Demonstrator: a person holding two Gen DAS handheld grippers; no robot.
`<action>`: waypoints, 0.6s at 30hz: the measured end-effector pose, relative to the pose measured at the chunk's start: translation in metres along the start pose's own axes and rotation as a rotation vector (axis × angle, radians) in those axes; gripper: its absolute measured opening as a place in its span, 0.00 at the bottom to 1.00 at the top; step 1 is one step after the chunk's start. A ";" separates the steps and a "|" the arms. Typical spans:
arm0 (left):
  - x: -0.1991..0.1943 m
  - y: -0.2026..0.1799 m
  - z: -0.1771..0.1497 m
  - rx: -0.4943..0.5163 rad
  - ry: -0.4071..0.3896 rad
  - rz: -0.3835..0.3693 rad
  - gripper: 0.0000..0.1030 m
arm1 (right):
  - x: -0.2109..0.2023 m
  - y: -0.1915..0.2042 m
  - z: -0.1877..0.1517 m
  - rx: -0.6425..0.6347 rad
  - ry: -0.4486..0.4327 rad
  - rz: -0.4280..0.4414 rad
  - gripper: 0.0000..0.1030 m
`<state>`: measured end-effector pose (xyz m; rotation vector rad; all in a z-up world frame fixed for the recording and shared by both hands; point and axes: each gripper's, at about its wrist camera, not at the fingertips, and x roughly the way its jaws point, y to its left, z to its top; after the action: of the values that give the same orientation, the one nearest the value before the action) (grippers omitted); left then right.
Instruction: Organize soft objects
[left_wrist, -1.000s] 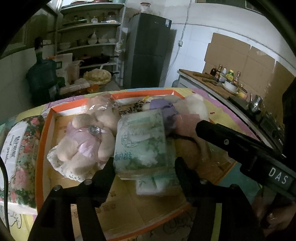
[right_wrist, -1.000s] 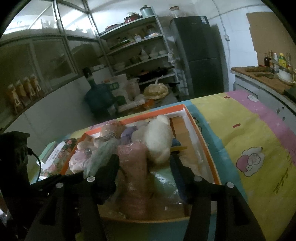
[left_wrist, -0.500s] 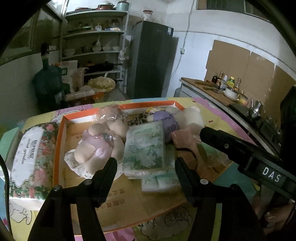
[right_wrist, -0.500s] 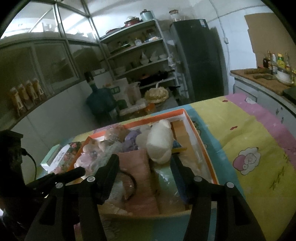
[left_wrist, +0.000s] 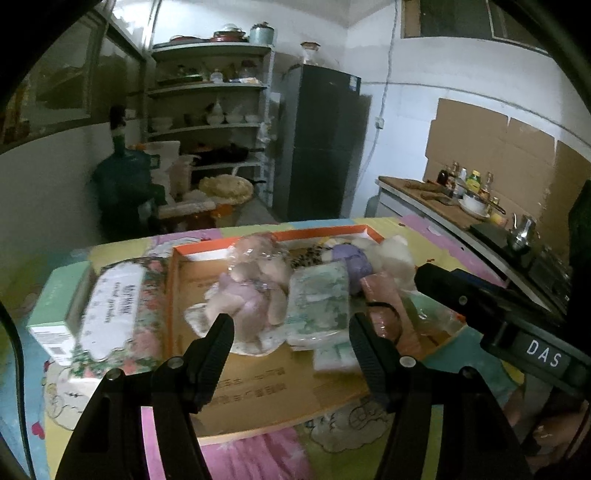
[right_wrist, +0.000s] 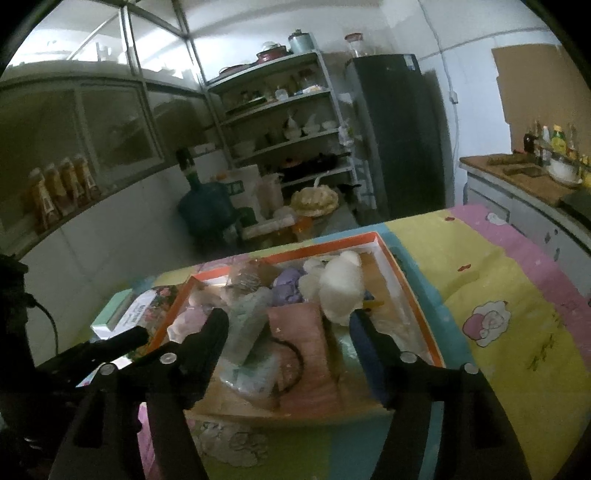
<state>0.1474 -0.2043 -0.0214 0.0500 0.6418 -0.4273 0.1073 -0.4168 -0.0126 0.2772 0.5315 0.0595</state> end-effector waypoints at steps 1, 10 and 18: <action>-0.004 0.002 -0.001 -0.004 -0.008 0.011 0.63 | -0.001 0.003 0.000 -0.005 -0.002 -0.004 0.70; -0.038 0.017 -0.007 -0.024 -0.067 0.069 0.63 | -0.014 0.034 -0.005 -0.051 -0.009 -0.005 0.70; -0.066 0.034 -0.014 -0.068 -0.097 0.098 0.63 | -0.027 0.059 -0.012 -0.077 -0.011 -0.003 0.70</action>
<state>0.1057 -0.1462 0.0029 -0.0044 0.5556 -0.3111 0.0790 -0.3608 0.0071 0.2012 0.5173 0.0748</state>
